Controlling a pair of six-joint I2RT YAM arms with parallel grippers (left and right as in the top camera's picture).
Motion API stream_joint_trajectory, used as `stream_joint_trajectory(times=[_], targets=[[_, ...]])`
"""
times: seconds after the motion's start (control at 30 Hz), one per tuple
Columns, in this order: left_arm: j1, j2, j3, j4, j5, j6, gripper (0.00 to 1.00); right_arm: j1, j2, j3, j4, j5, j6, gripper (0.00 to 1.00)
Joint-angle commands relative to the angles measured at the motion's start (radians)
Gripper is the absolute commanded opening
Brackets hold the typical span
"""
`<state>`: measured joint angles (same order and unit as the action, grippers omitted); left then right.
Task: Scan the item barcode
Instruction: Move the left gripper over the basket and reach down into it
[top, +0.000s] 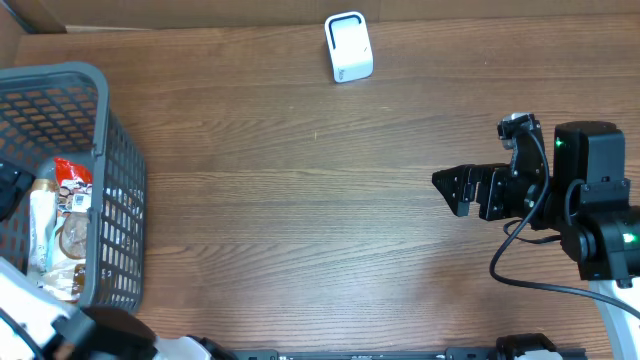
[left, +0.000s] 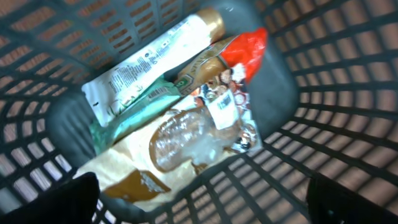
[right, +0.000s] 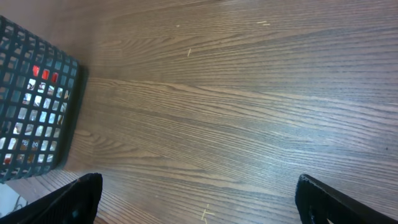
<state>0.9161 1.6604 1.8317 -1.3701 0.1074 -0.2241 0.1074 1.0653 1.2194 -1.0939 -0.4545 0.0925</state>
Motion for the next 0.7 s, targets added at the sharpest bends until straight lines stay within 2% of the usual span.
stream_joint_trajectory(times=[0.0,0.03,0.13,0.17,0.33,0.67], targets=[[-0.006,0.094,0.018,0.019,0.032,0.116,0.91,0.006,-0.003,0.024,-0.002,0.018,-0.016,1.00],[-0.006,0.112,0.014,0.039,0.102,0.182,1.00,0.007,-0.003,0.024,-0.003,0.029,-0.016,1.00],[-0.002,0.143,0.012,0.050,0.229,0.373,1.00,0.007,-0.003,0.024,-0.017,0.089,-0.016,1.00],[-0.002,0.144,0.008,0.050,0.231,0.394,1.00,0.006,-0.003,0.024,-0.020,0.104,-0.016,1.00],[0.002,0.145,-0.040,0.053,0.219,0.465,1.00,0.006,-0.003,0.024,-0.016,0.125,-0.016,1.00],[0.003,0.145,-0.254,0.201,0.149,0.463,1.00,0.006,-0.003,0.024,-0.028,0.125,-0.016,1.00]])
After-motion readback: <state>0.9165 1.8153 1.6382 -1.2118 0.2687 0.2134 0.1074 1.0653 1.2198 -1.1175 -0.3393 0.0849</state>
